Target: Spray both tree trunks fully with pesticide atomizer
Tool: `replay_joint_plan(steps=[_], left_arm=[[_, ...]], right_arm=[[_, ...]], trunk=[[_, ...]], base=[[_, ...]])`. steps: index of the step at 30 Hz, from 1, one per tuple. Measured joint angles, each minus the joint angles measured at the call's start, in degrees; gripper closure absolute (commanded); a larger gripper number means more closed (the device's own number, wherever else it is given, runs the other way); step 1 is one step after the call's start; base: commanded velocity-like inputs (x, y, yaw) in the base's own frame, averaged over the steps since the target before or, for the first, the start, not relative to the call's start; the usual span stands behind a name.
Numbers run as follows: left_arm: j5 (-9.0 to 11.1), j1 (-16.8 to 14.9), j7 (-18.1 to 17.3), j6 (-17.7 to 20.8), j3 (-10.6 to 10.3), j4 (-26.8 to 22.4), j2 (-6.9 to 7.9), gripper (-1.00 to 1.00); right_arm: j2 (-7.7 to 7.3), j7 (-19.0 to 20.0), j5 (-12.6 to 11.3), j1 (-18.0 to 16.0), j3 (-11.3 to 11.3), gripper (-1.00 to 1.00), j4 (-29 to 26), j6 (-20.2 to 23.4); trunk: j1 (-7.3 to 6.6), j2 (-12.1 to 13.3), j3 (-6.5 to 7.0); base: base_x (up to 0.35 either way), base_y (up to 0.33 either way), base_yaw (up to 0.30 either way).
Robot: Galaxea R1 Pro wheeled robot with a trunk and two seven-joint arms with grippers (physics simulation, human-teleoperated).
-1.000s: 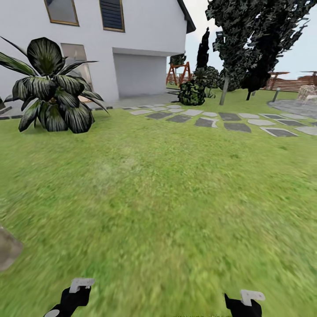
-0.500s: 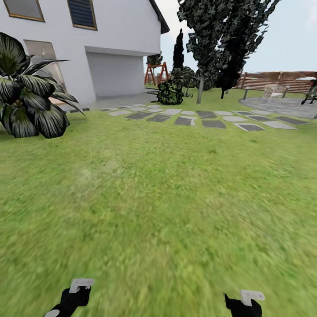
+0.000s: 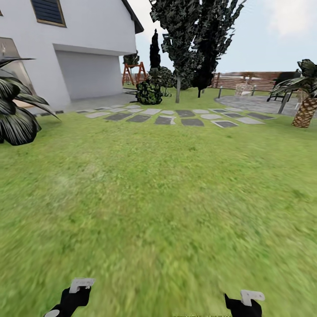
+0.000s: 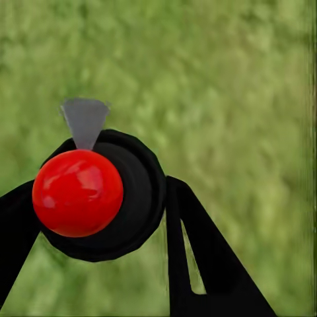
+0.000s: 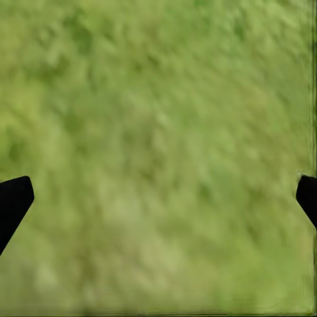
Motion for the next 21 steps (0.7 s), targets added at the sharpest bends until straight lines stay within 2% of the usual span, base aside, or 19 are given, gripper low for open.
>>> replay_joint_plan(steps=[21], left_arm=[[0.0,0.0,-0.01,0.0,0.0,0.0,0.0,1.0]], right_arm=[[0.01,0.0,0.0,0.0,0.0,-1.0,0.0,0.0]], trunk=[[0.0,0.0,0.0]], base=[[0.0,0.0,-0.3]])
